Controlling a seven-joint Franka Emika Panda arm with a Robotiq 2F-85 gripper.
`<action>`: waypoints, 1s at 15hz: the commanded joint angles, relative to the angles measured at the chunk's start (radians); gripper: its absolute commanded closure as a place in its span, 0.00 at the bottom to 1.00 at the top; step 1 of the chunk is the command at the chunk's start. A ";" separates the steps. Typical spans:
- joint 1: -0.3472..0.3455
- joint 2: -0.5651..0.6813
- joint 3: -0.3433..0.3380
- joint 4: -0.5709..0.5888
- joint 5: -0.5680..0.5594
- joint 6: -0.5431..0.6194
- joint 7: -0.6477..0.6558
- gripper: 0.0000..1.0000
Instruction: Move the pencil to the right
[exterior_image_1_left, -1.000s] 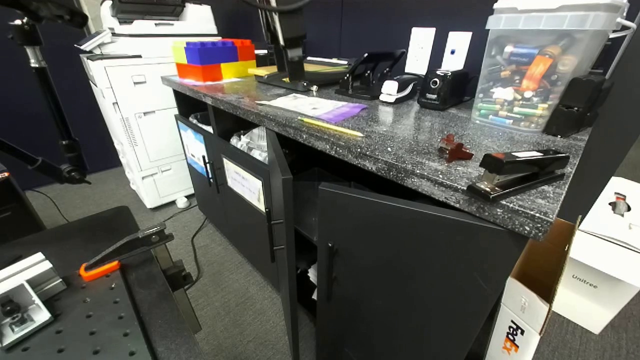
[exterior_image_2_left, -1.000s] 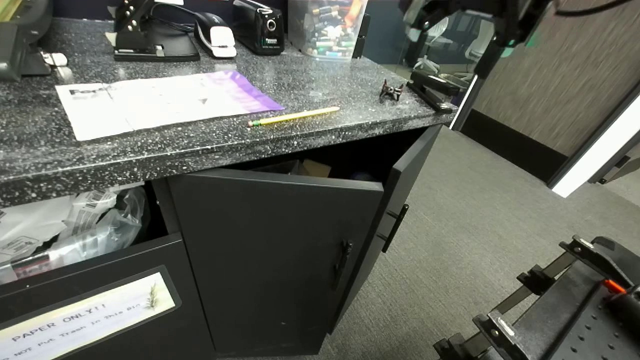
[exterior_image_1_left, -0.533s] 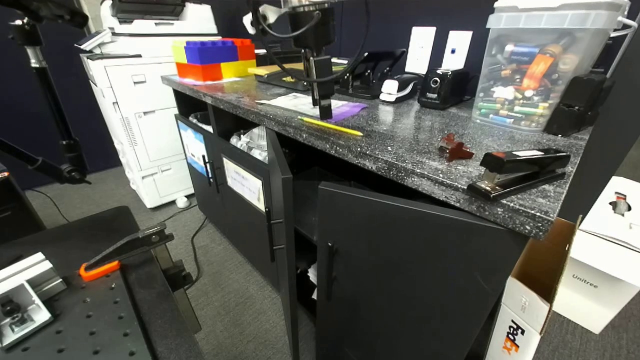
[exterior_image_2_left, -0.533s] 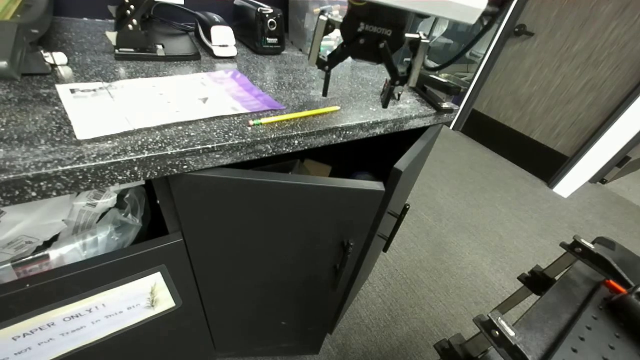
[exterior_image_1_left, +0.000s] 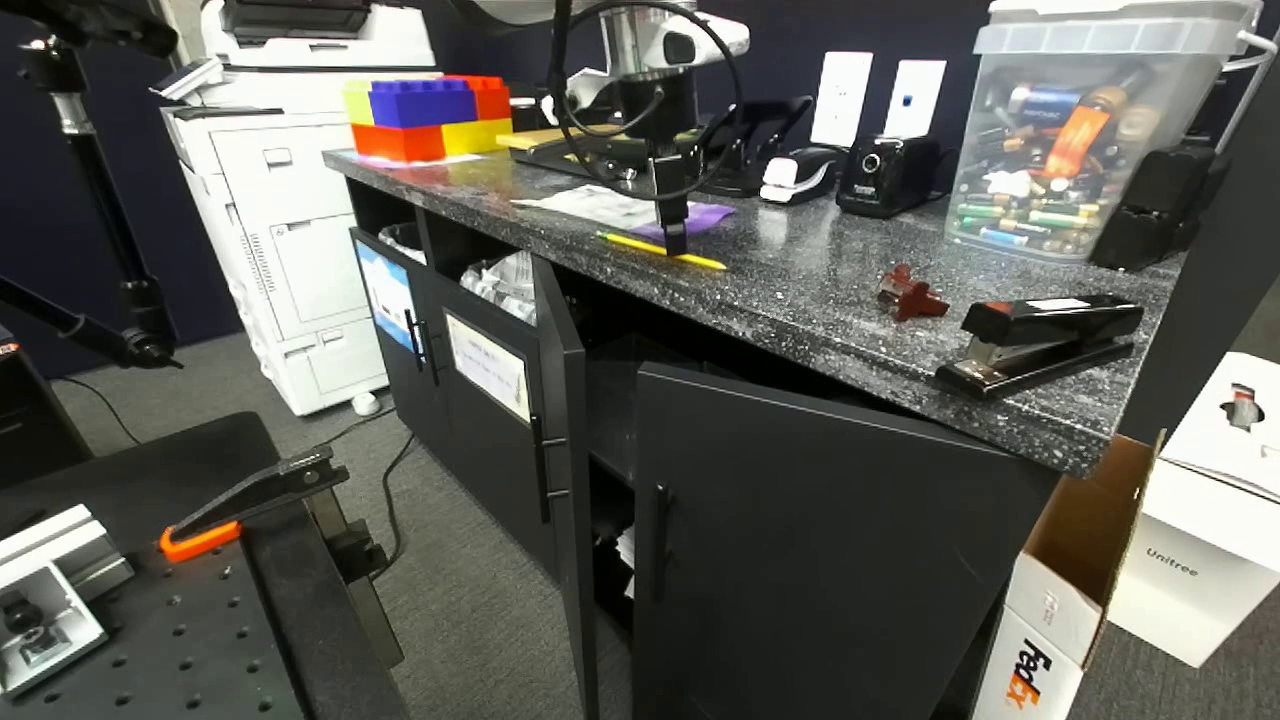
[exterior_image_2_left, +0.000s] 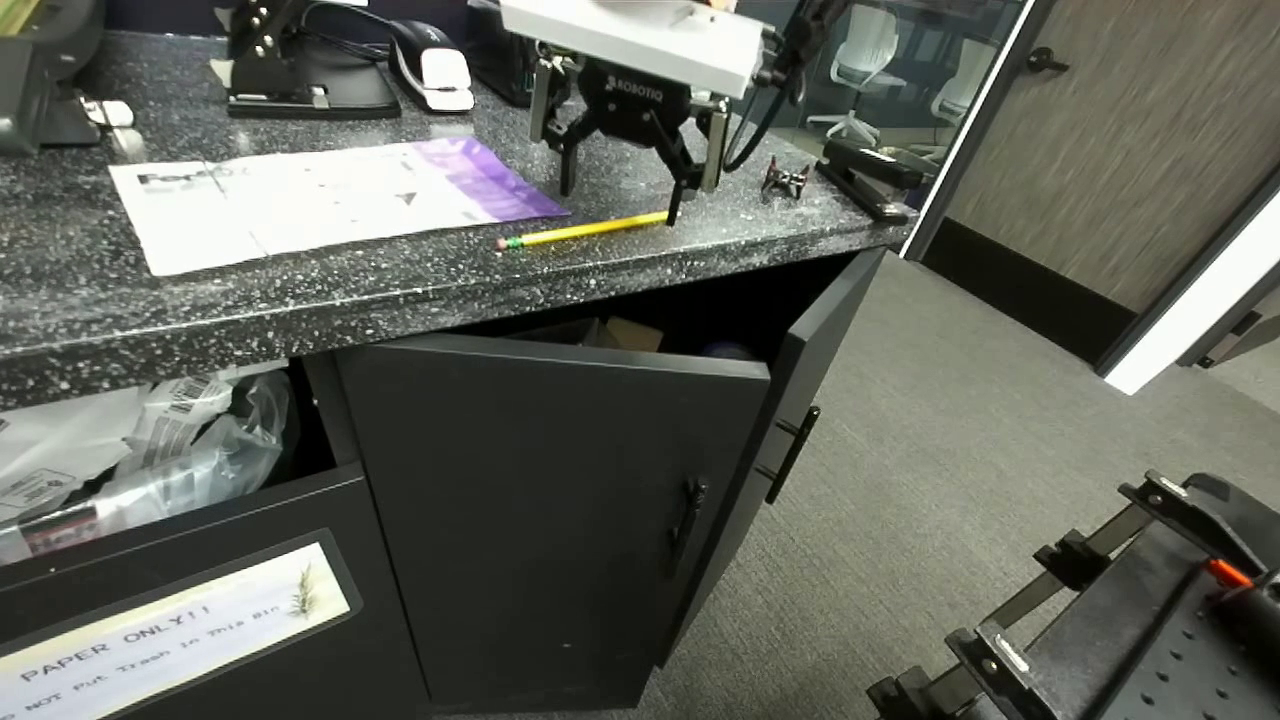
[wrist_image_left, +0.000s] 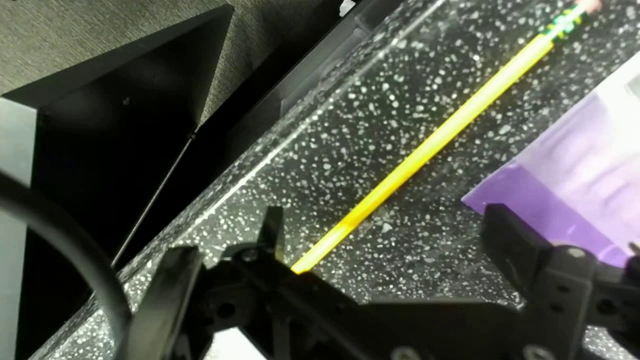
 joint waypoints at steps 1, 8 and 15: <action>0.014 0.074 -0.026 0.119 0.040 -0.073 0.027 0.00; 0.009 0.104 -0.032 0.191 0.062 -0.160 0.050 0.40; 0.003 0.101 -0.052 0.174 0.052 -0.162 0.079 0.93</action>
